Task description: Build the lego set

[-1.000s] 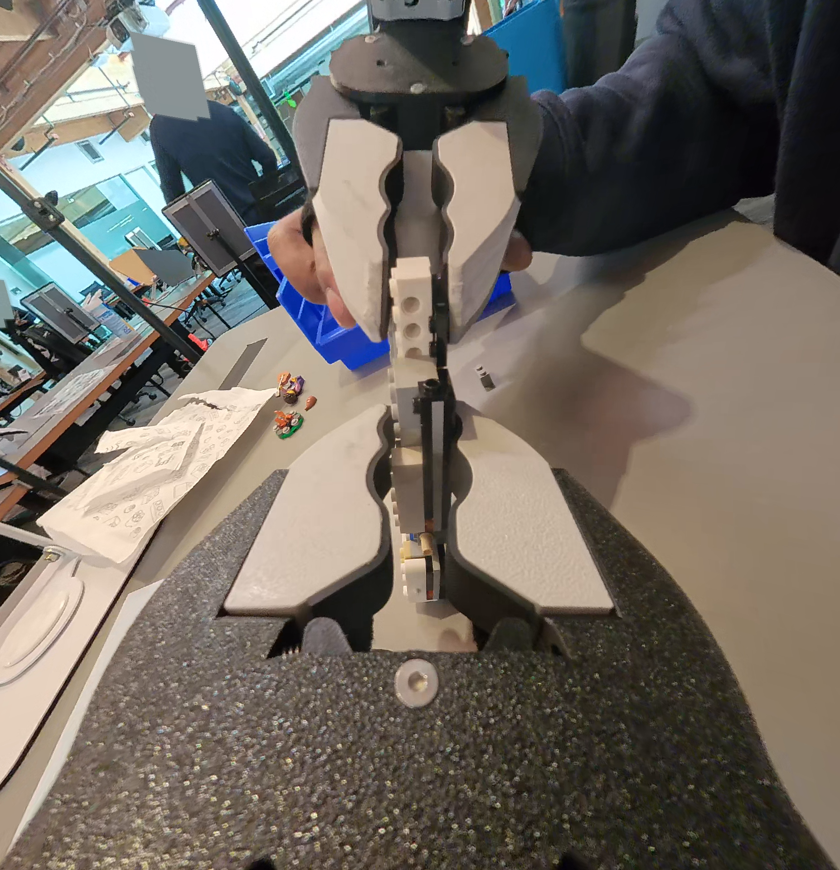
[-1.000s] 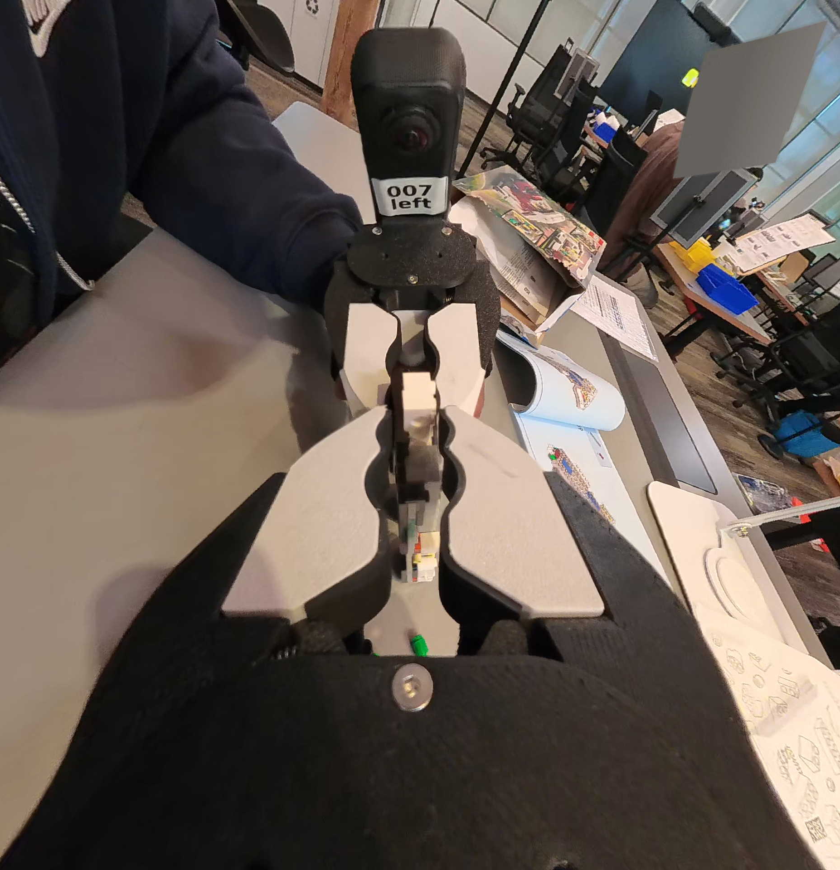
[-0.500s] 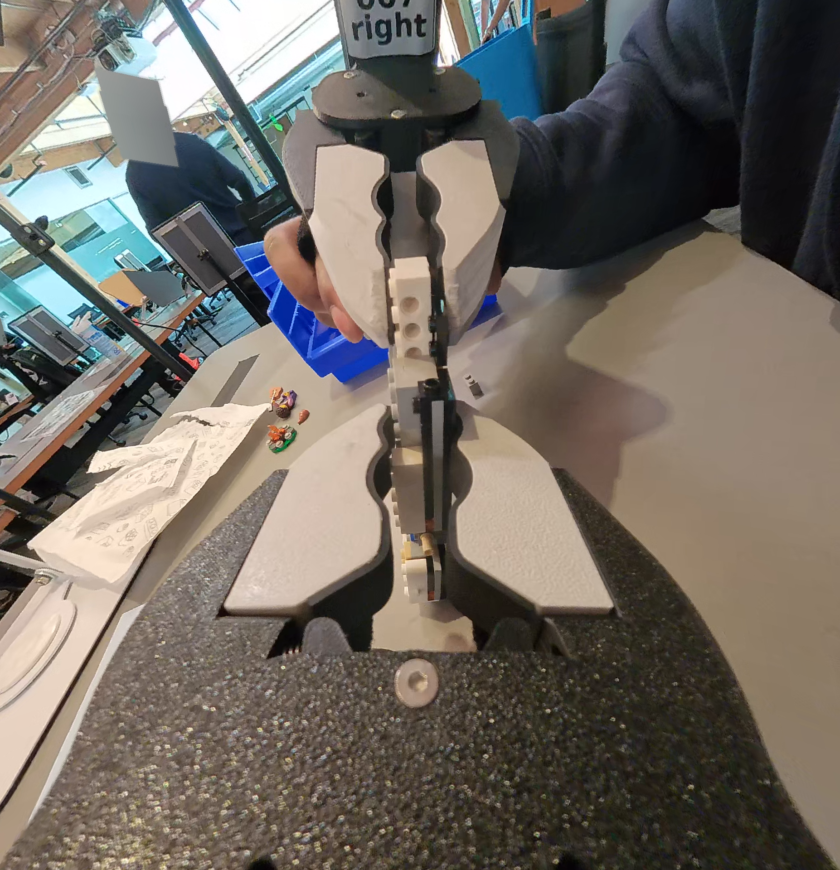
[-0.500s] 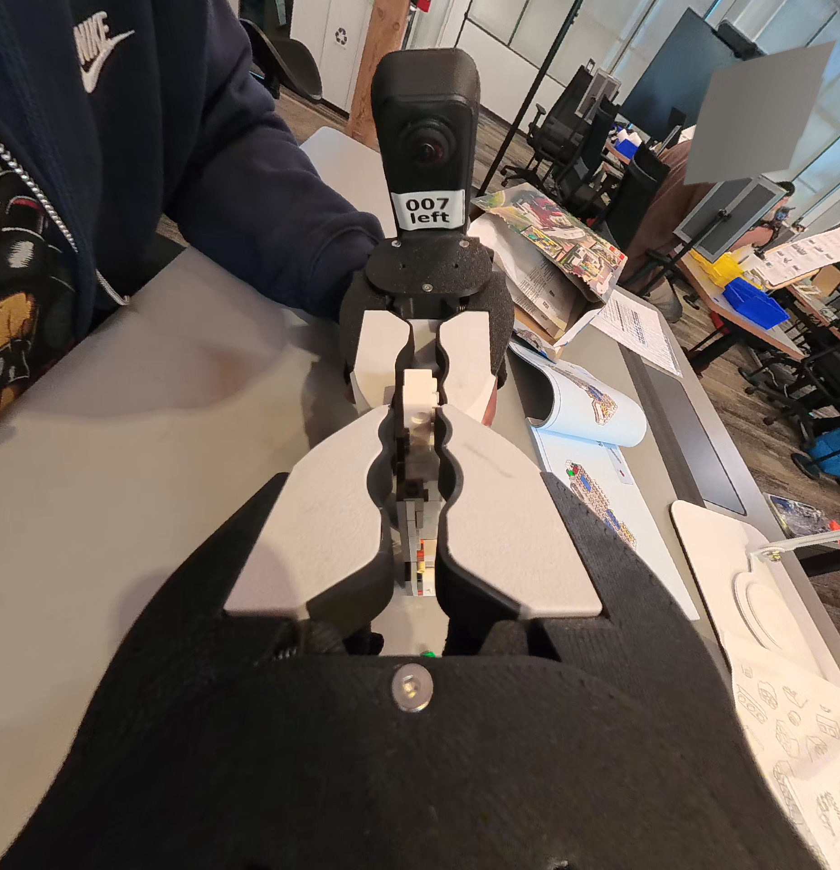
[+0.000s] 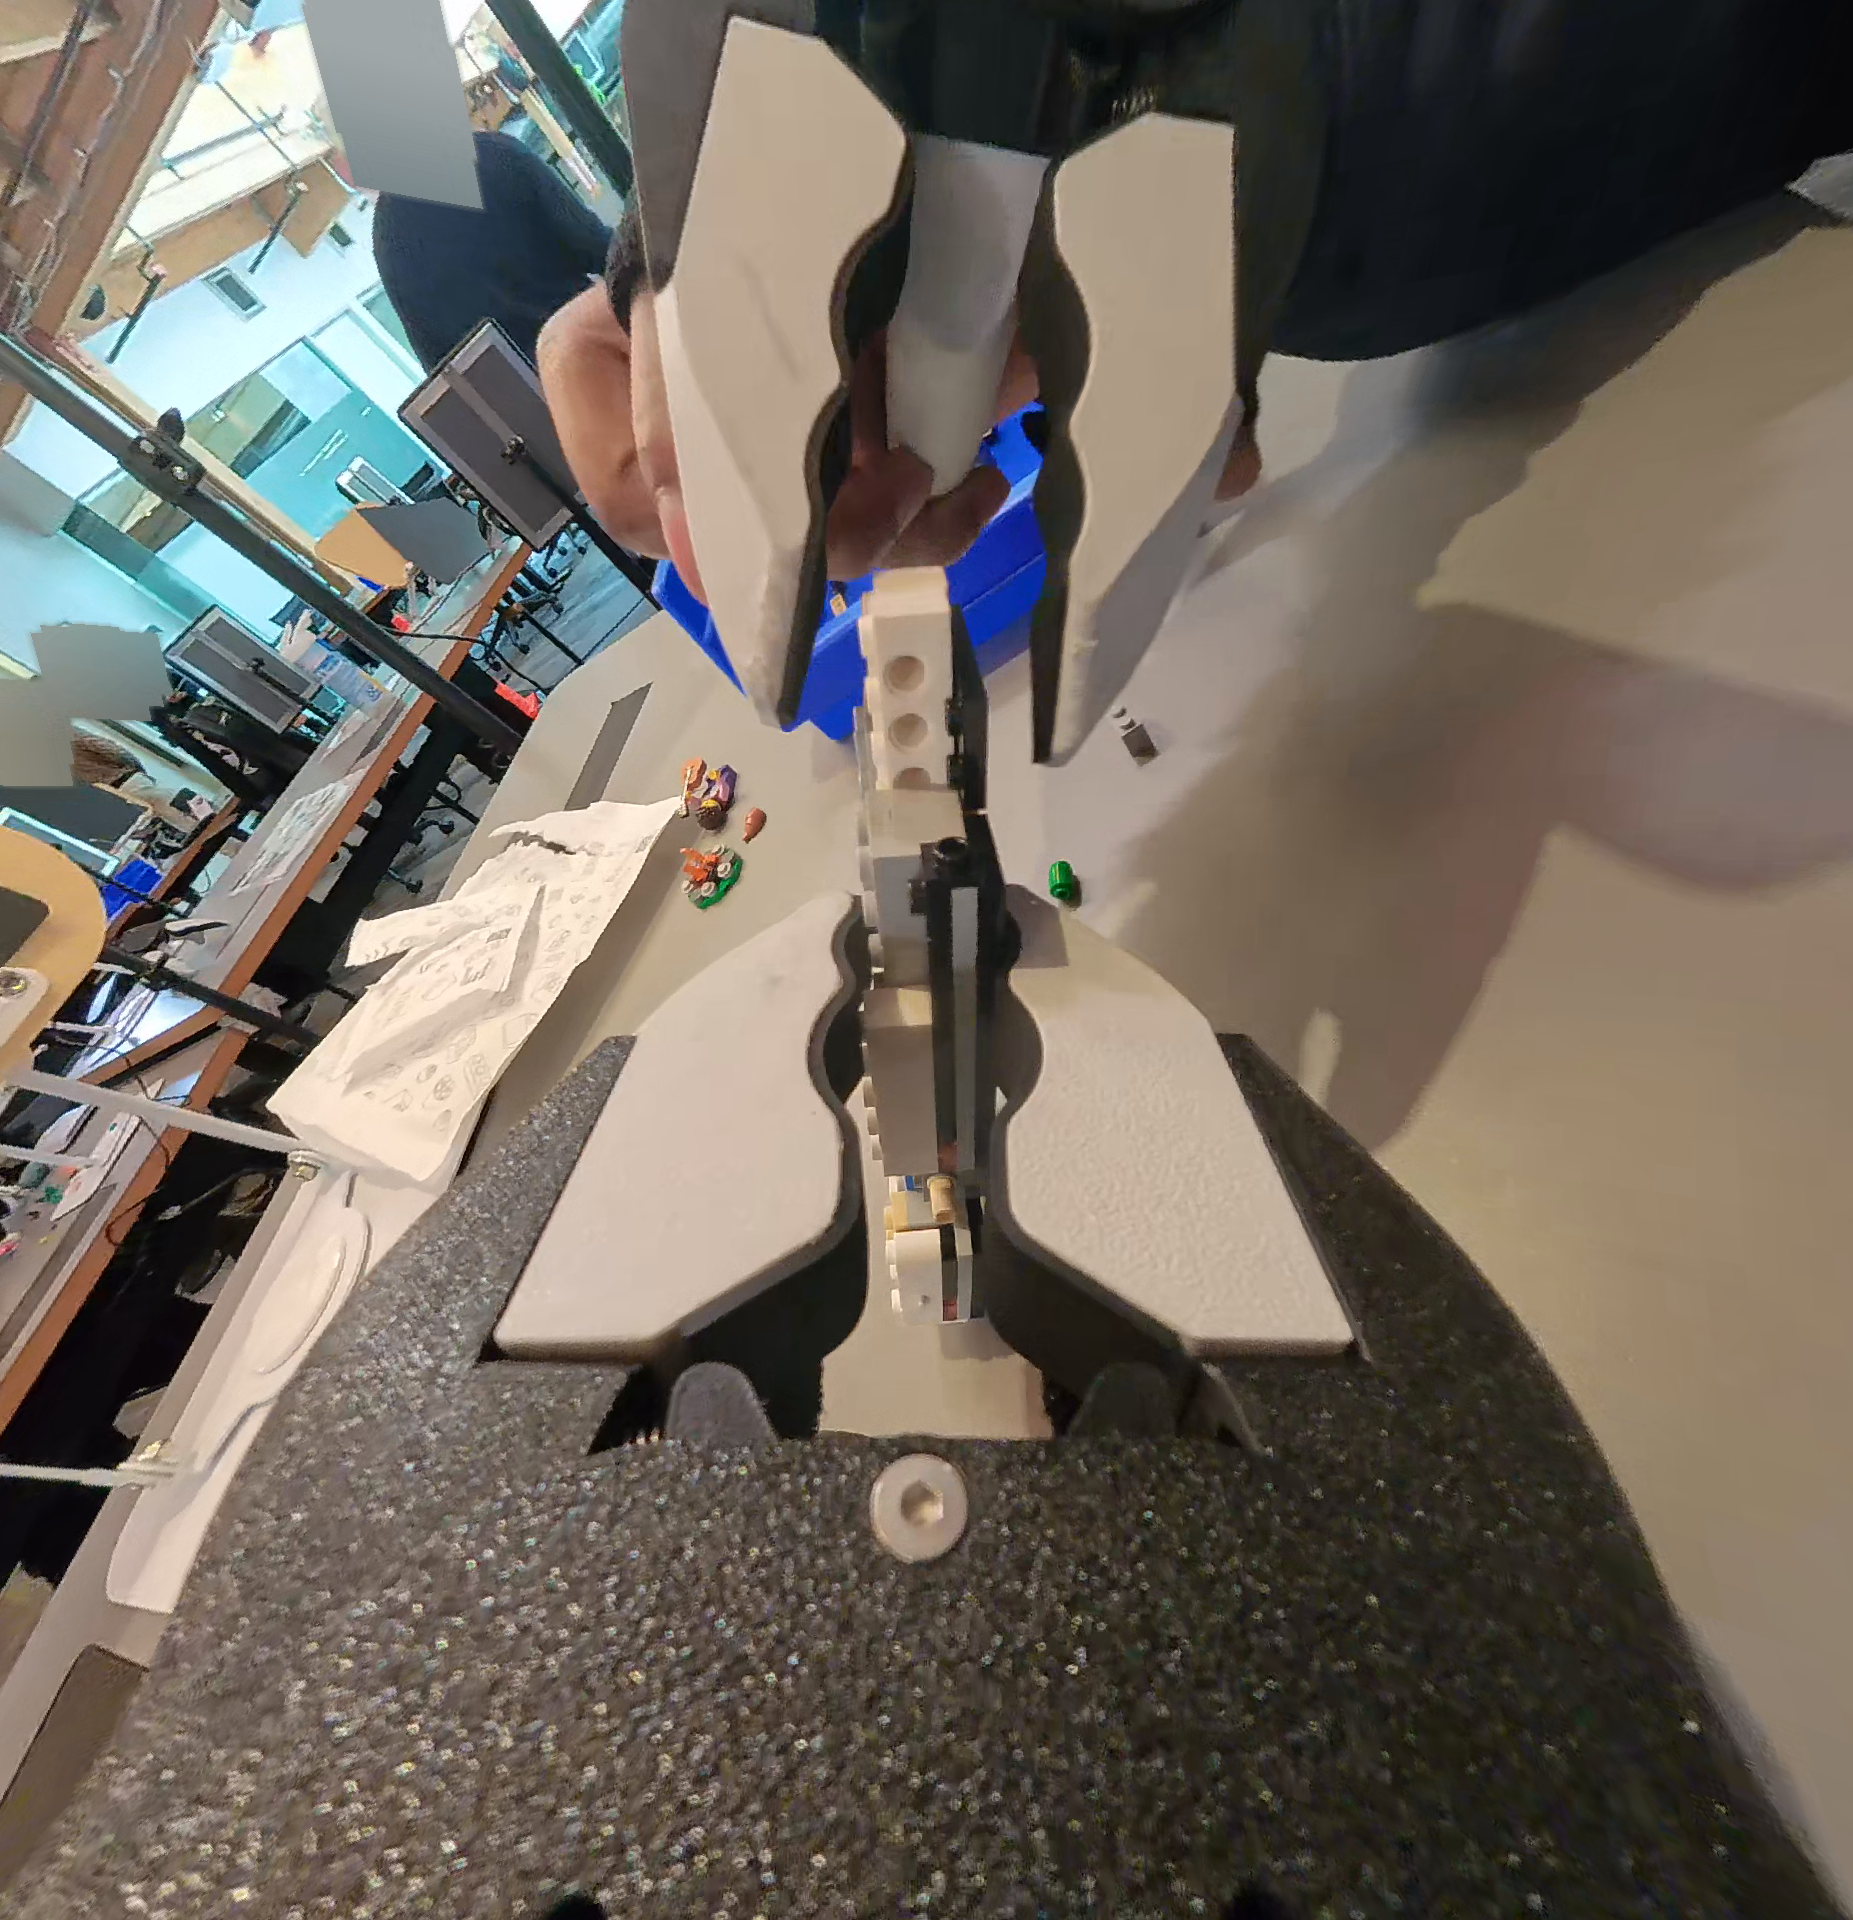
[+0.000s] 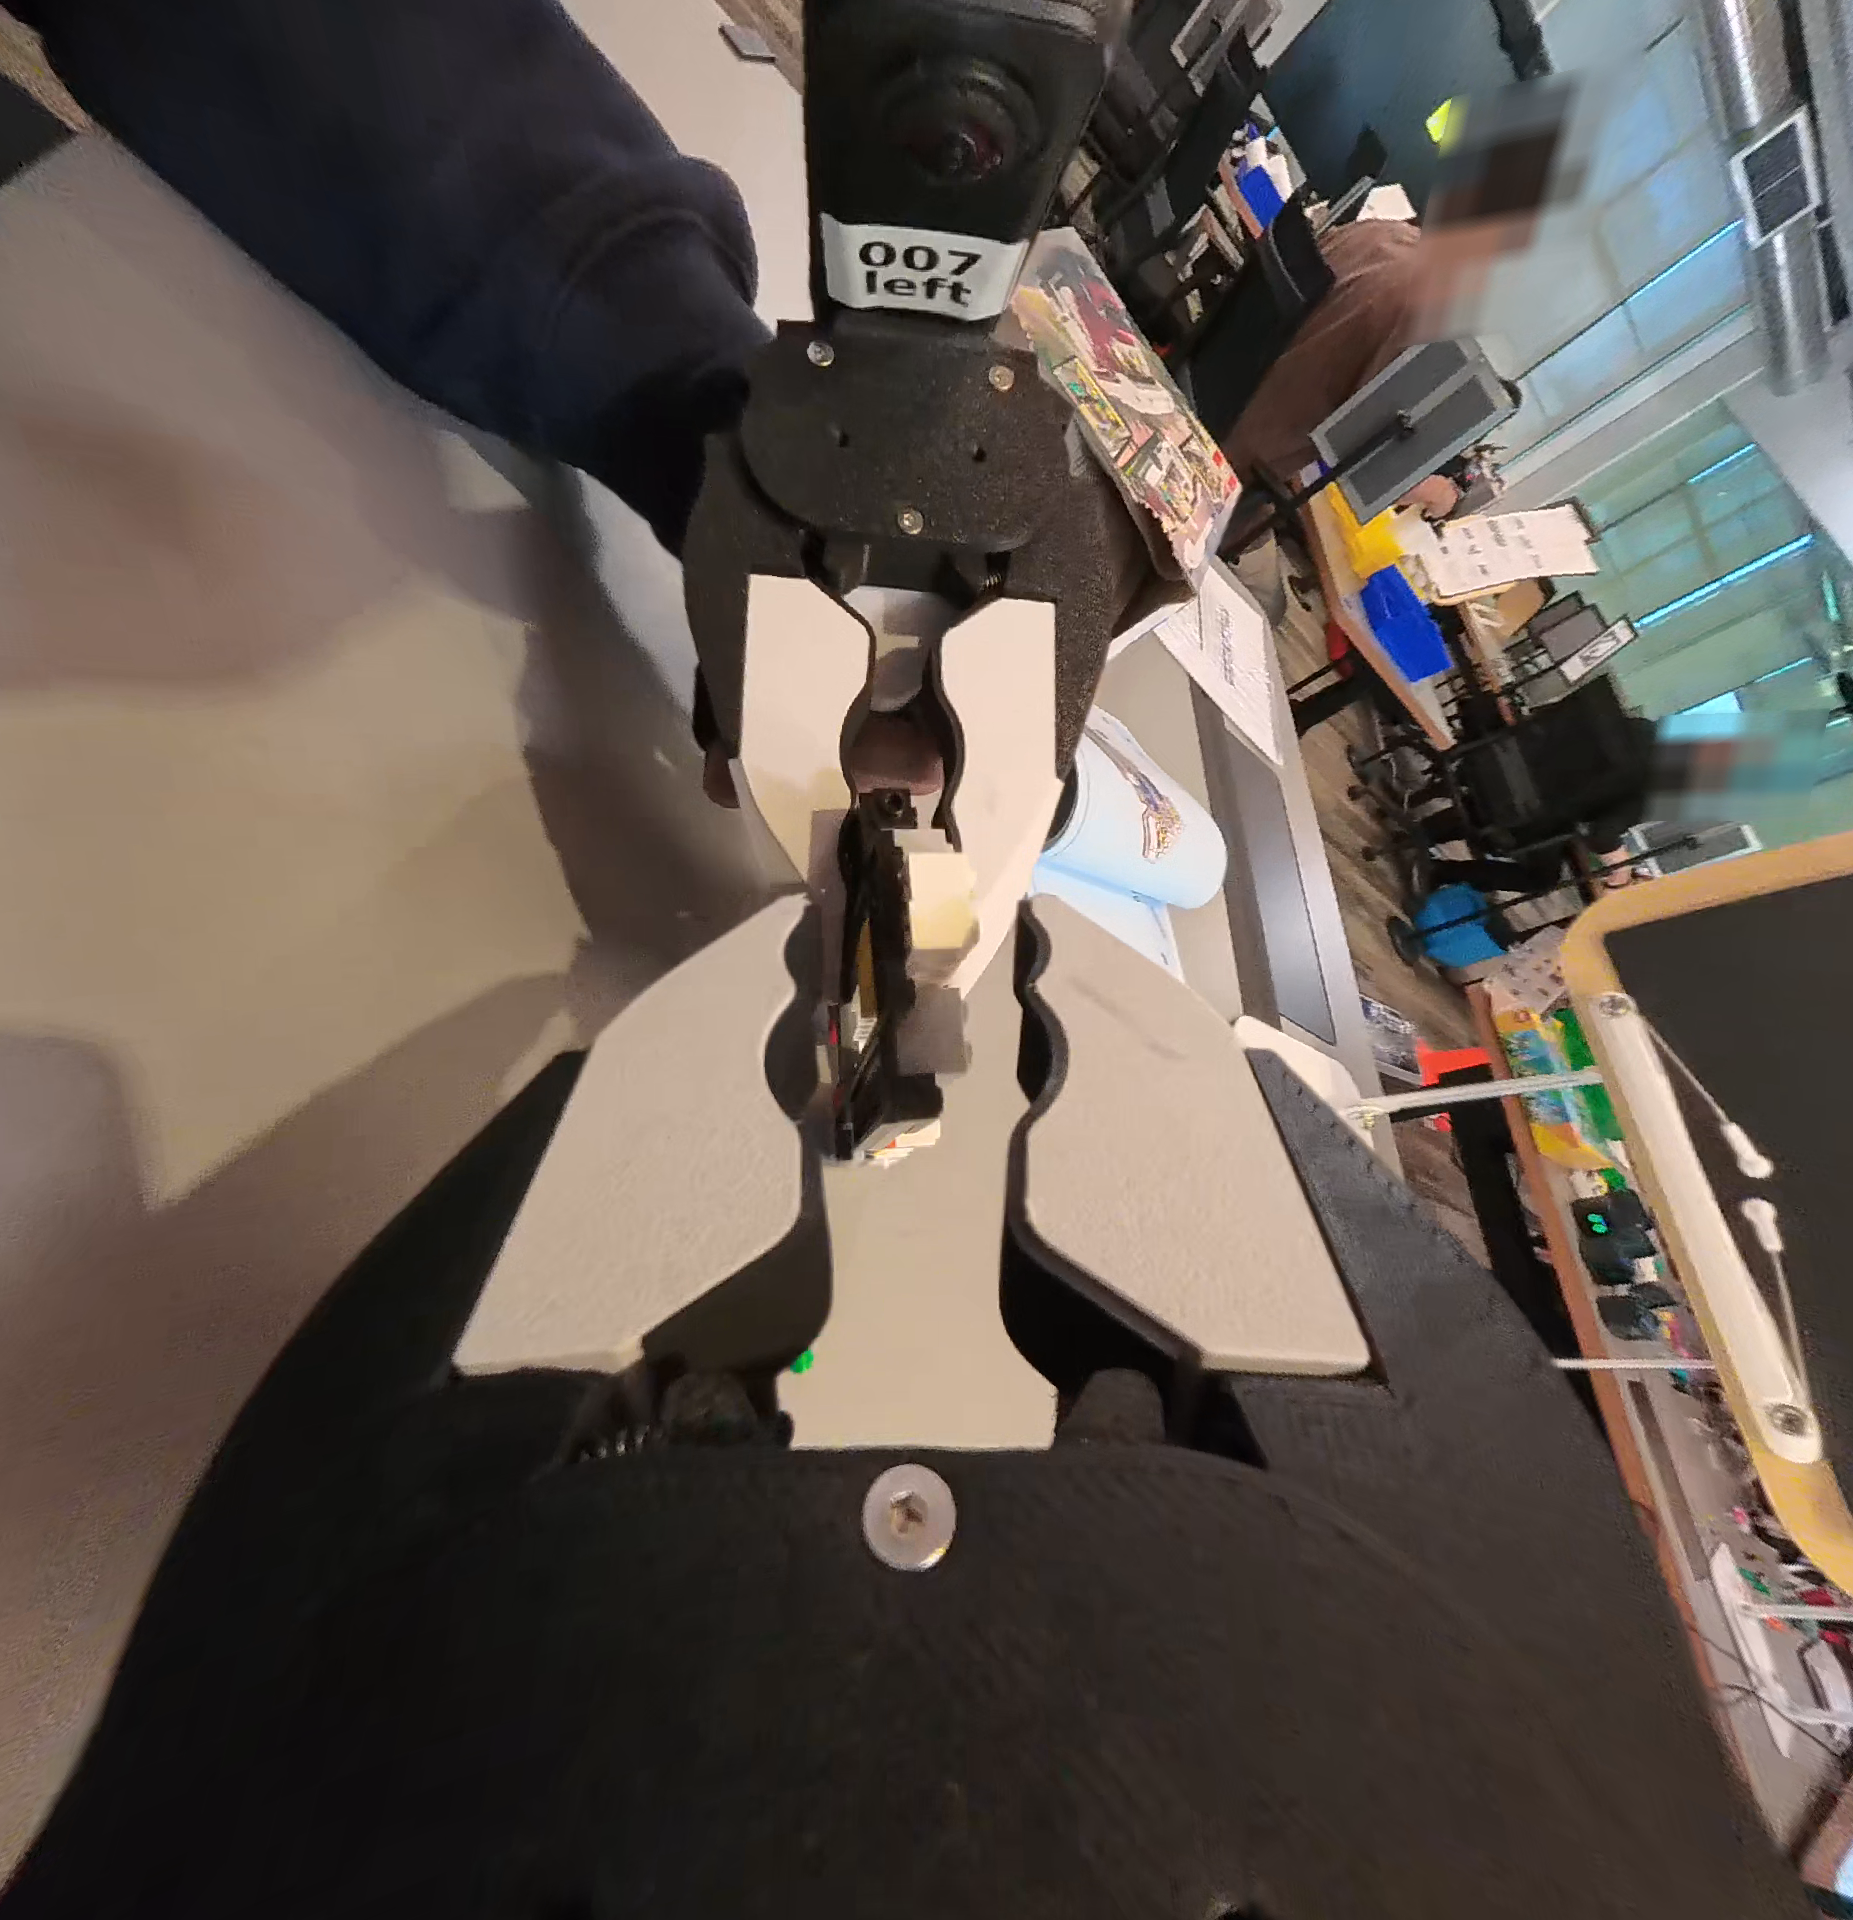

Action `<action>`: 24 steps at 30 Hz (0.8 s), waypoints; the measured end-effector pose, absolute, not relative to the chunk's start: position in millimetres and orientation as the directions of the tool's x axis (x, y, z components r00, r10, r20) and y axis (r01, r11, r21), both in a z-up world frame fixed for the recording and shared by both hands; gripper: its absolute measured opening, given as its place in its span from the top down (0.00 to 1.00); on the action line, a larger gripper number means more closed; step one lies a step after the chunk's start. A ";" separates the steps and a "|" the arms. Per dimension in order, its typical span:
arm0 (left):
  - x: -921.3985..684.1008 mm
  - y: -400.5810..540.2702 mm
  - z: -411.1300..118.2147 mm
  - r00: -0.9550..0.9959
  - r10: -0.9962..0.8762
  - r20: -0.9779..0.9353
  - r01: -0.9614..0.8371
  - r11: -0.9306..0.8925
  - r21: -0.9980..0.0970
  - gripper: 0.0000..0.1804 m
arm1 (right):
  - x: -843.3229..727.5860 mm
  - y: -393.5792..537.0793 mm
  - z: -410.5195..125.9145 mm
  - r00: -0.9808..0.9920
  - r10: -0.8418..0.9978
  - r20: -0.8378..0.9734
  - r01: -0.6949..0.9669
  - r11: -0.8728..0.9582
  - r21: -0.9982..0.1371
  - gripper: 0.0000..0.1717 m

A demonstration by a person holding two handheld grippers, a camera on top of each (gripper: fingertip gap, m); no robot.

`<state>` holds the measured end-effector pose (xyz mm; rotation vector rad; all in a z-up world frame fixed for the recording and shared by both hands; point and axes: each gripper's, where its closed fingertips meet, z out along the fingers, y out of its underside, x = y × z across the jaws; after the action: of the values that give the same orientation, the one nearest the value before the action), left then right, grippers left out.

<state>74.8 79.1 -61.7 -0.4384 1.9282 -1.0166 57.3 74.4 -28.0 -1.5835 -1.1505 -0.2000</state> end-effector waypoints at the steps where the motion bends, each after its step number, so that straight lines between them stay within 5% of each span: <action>1: 74.4 78.1 -62.0 -0.550 -0.635 -0.543 0.090 0.601 -0.794 0.89 | 56.5 74.3 -28.4 0.509 0.559 0.654 0.747 0.091 -0.659 0.81; 5: 72.6 74.8 -63.5 -0.568 -0.624 -0.536 0.093 0.599 -0.796 0.89 | 52.2 71.9 -27.2 0.513 0.577 0.635 0.721 0.112 -0.684 0.89; 24: 70.8 74.0 -64.0 -0.594 -0.615 -0.518 0.084 0.594 -0.800 0.89 | 49.9 71.1 -27.9 0.542 0.623 0.564 0.671 0.084 -0.737 0.90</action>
<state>70.8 74.0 -64.0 -0.4223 1.9795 -1.0488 49.9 71.1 -27.9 -1.5950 -1.1272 -0.0505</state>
